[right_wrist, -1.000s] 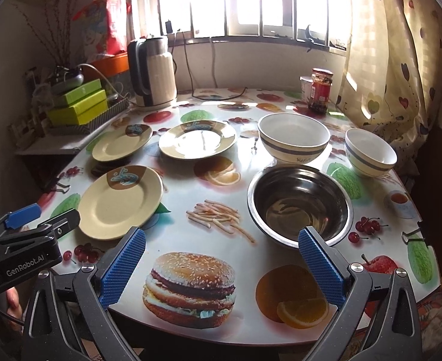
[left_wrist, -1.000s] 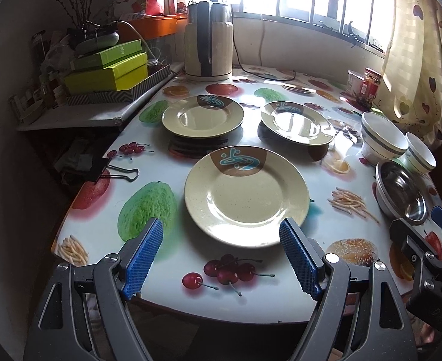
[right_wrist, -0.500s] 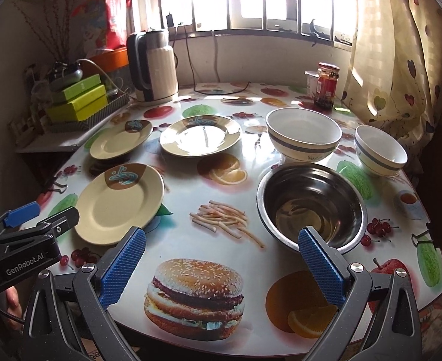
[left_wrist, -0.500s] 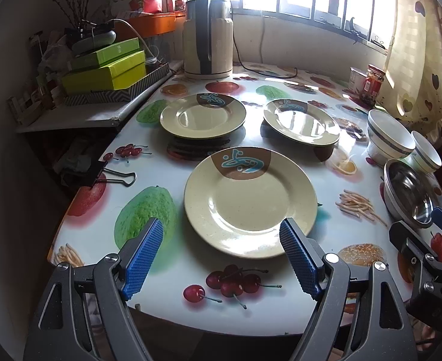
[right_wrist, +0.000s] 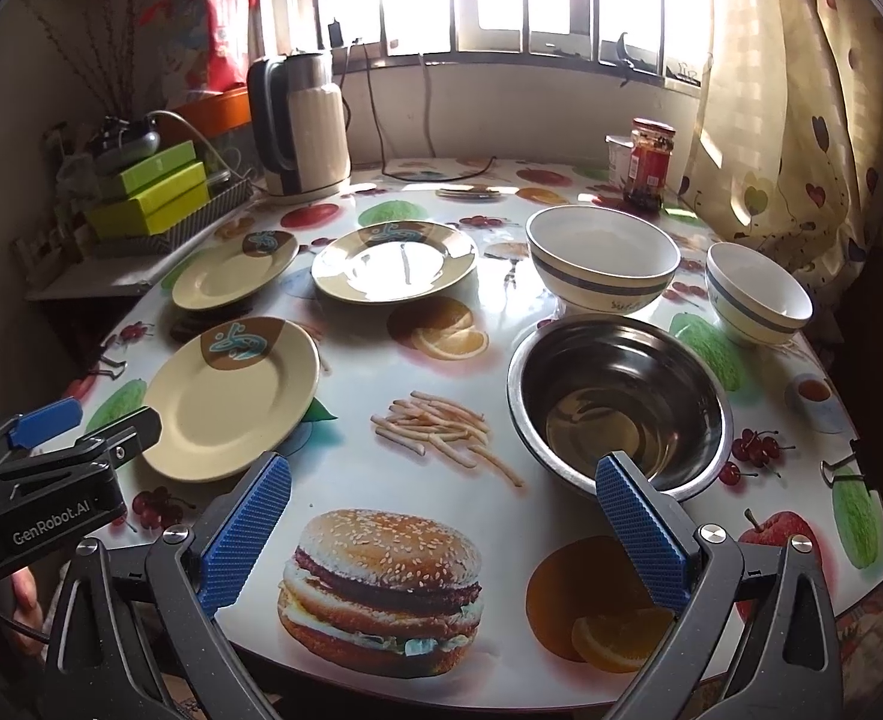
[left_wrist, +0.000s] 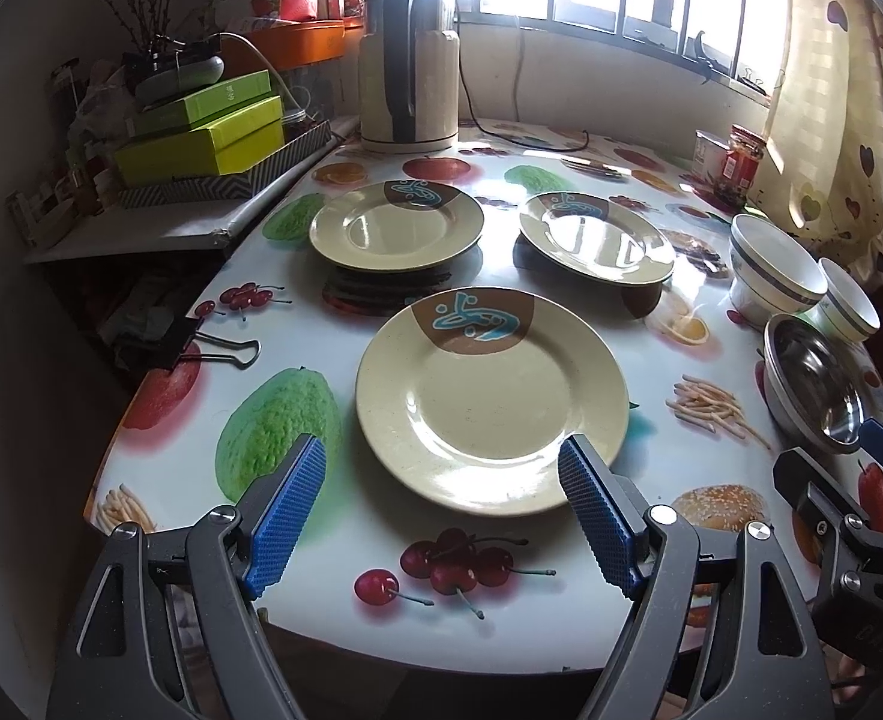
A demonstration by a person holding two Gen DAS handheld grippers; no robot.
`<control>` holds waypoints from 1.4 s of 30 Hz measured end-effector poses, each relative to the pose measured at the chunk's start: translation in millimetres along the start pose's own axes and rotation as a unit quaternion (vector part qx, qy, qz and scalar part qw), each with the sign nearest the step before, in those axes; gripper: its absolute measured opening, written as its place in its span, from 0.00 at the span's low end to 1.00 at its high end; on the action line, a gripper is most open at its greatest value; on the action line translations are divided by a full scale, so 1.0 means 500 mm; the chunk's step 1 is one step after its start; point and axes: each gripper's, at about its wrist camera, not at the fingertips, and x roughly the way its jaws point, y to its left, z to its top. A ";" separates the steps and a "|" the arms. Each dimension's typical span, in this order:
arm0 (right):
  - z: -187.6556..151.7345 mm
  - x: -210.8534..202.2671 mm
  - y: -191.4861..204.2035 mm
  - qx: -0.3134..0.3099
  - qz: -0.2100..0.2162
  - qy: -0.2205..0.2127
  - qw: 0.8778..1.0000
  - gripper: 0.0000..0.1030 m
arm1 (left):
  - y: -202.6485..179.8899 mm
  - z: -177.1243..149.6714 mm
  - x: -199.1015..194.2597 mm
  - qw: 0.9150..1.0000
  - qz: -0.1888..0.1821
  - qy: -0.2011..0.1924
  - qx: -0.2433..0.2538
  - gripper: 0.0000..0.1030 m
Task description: Organize plates and bowls
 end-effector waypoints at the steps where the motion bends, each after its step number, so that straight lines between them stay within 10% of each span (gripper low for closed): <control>1: 0.000 0.000 0.000 -0.001 0.001 0.000 1.000 1.00 | 0.001 0.000 0.001 1.000 0.000 0.001 0.000 0.78; 29: 0.000 0.007 0.000 -0.004 -0.002 0.004 1.000 1.00 | 0.010 0.007 0.012 1.000 -0.010 0.004 -0.003 0.78; 42: 0.107 0.049 0.014 -0.002 0.025 -0.004 1.000 1.00 | 0.121 0.099 0.029 0.999 0.006 -0.025 -0.038 0.78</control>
